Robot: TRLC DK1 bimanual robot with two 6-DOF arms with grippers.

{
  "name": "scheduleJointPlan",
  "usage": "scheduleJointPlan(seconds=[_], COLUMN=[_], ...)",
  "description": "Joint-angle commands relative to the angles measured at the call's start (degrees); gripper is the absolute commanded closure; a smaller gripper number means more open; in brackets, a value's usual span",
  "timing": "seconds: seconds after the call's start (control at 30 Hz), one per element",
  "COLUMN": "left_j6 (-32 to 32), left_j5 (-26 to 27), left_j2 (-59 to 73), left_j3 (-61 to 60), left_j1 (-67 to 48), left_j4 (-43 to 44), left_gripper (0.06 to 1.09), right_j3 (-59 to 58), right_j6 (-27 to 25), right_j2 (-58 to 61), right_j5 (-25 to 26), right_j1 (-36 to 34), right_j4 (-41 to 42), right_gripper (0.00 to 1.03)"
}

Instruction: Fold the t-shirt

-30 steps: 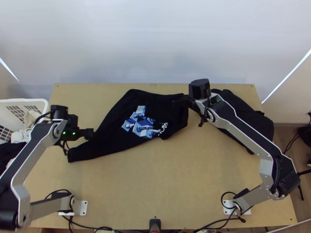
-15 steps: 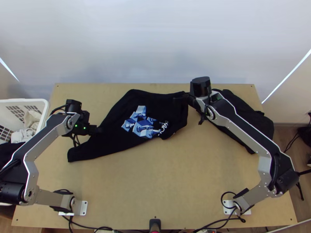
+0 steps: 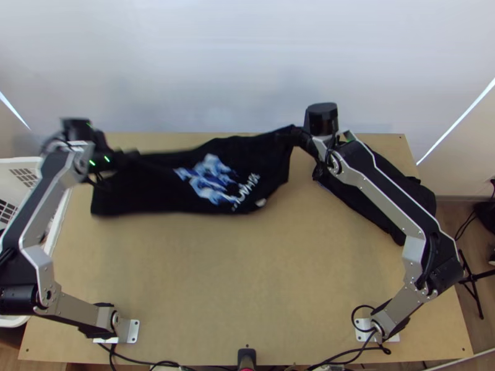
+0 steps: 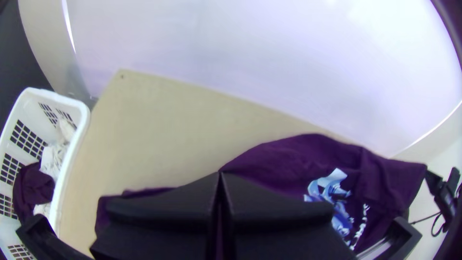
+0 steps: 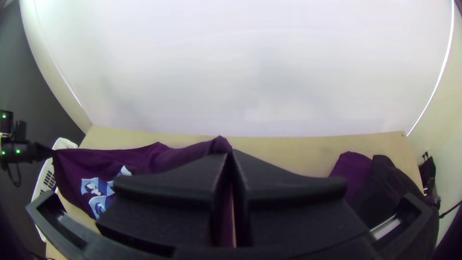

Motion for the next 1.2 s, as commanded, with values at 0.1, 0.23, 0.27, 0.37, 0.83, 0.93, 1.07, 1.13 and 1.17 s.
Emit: scheduleJointPlan(seconds=[0.1,0.23,0.27,0.37,0.83,0.93,1.07,1.13,1.17], left_j6=[-5.5,-2.34,0.56,7.68,11.11,10.49,12.6,13.04,12.95], left_j5=[0.22,3.39,3.56,3.39,12.53,14.11,14.02,13.93,14.02], left_j2=[-8.25,-12.56,-13.62,-15.72,-22.76,-21.0,-20.91,-22.23,-22.4], left_j3=[21.39,14.53,10.66,-3.4,-25.37,-25.64,-23.09,-20.36,-18.96], left_j1=[-0.99,-6.53,-8.64,-15.49,-50.03,-52.23,-51.0,-49.86,-48.71], left_j4=[-9.45,-21.14,-23.95,-31.51,-39.07,-38.28,-33.71,-30.63,-29.67], left_gripper=[1.05,1.05,1.05,1.05,1.05,1.05,0.4,0.1,0.1], right_j3=[5.89,3.87,2.91,0.44,-0.87,-1.23,-1.58,-1.84,-1.93], right_j6=[0.29,0.29,0.29,0.11,0.2,0.29,0.37,0.37,0.37], right_j2=[-4.2,-8.15,-8.86,-10.26,-9.65,-9.21,-9.03,-9.03,-9.12], right_j5=[0.09,0.0,0.0,-0.17,-0.97,-0.97,-0.88,-0.88,-0.88], right_j1=[0.73,1.08,1.08,0.12,-1.38,-1.38,-1.55,-1.55,-1.64], right_j4=[-0.72,-3.45,-3.62,-3.62,-3.89,-3.89,-3.36,-3.01,-2.92], right_gripper=[1.0,1.0,1.0,1.0,1.0,1.0,1.0,1.0,1.0])
